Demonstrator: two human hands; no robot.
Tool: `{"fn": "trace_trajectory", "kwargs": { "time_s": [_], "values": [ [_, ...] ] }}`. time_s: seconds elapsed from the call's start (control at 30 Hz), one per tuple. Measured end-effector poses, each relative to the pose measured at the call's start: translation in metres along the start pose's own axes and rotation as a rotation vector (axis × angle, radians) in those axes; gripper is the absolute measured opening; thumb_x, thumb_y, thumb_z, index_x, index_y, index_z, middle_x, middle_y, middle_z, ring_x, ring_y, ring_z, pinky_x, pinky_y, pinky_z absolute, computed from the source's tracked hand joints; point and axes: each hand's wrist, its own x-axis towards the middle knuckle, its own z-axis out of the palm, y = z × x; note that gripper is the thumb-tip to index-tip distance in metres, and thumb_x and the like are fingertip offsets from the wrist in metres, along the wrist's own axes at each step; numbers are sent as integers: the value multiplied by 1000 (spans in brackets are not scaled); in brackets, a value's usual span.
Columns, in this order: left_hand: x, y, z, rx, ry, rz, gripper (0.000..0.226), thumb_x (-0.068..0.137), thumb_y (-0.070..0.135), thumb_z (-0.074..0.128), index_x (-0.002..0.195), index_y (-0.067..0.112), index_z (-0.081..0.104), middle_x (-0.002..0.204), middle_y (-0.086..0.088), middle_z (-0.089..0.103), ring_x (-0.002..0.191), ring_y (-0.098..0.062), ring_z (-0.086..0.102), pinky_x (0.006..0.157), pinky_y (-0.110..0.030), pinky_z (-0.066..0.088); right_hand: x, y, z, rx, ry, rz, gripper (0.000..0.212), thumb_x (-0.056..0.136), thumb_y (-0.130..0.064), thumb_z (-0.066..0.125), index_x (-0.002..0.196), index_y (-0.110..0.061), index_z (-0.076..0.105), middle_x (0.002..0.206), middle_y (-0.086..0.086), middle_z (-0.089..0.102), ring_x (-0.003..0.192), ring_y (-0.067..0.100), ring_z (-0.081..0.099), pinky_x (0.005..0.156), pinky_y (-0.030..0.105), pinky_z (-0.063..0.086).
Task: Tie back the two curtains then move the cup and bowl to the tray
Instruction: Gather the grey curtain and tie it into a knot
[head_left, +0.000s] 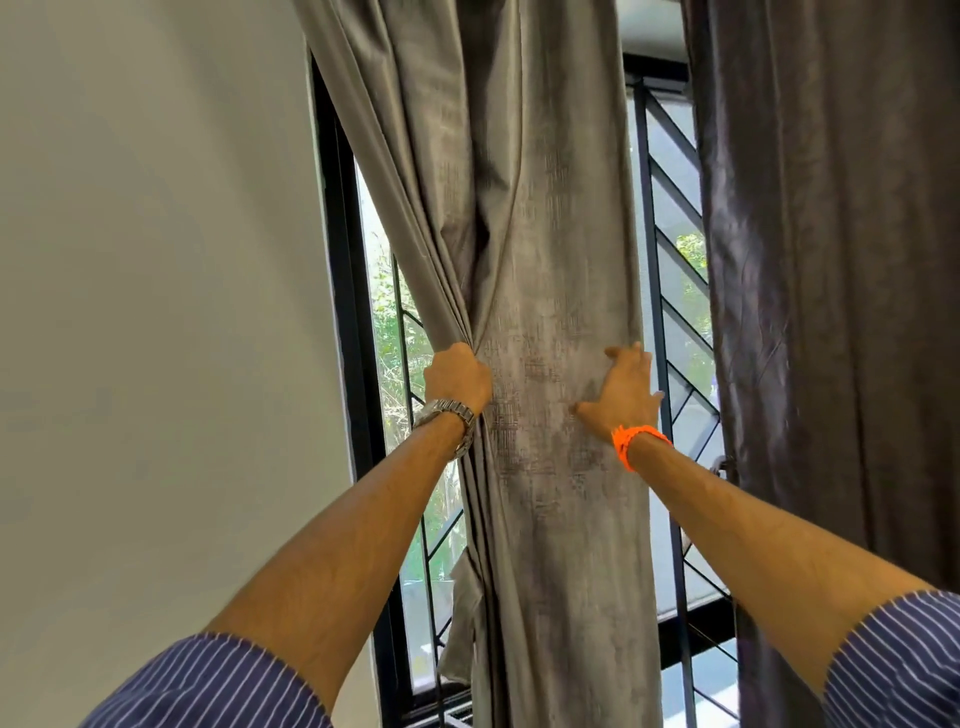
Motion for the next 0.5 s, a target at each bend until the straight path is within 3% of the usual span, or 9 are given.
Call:
{"fn": "trace_trajectory", "kwargs": {
  "time_s": [0.1, 0.17, 0.3, 0.37, 0.5],
  "values": [
    [2, 8, 9, 10, 13, 2, 27, 99, 18, 45, 112, -2, 59, 111, -19, 64, 100, -37, 62, 79, -40, 55, 8, 18, -5, 43, 77, 108, 118, 59, -34, 91, 148, -18, 16, 162, 8, 2, 150, 29, 3, 111, 68, 13],
    [4, 12, 13, 16, 18, 16, 27, 100, 19, 45, 112, -1, 58, 112, -19, 63, 101, -37, 61, 79, -40, 54, 16, 28, -7, 197, 61, 210, 128, 53, -31, 94, 150, -21, 10, 159, 12, 16, 147, 35, 18, 109, 69, 22],
    [8, 15, 20, 16, 14, 27, 26, 100, 20, 45, 109, -1, 58, 107, -17, 64, 95, -34, 63, 72, -37, 52, 23, 44, -4, 433, -110, 396, 132, 61, -18, 91, 152, -13, -5, 147, 25, 39, 131, 39, 45, 110, 53, 36],
    [9, 12, 22, 20, 15, 20, 26, 99, 19, 45, 110, -1, 59, 105, -17, 65, 95, -33, 63, 71, -36, 52, 18, 47, 0, 386, -139, 389, 120, 63, -23, 90, 152, -9, 9, 141, 23, 48, 126, 38, 50, 108, 49, 40],
    [10, 4, 23, 23, 6, 4, 28, 99, 21, 45, 108, -1, 59, 106, -17, 65, 95, -37, 64, 78, -42, 55, 2, 34, 13, 267, -141, 221, 74, 68, -36, 83, 132, -11, 55, 119, 10, 66, 107, 28, 63, 93, 34, 49]
  ]
}}
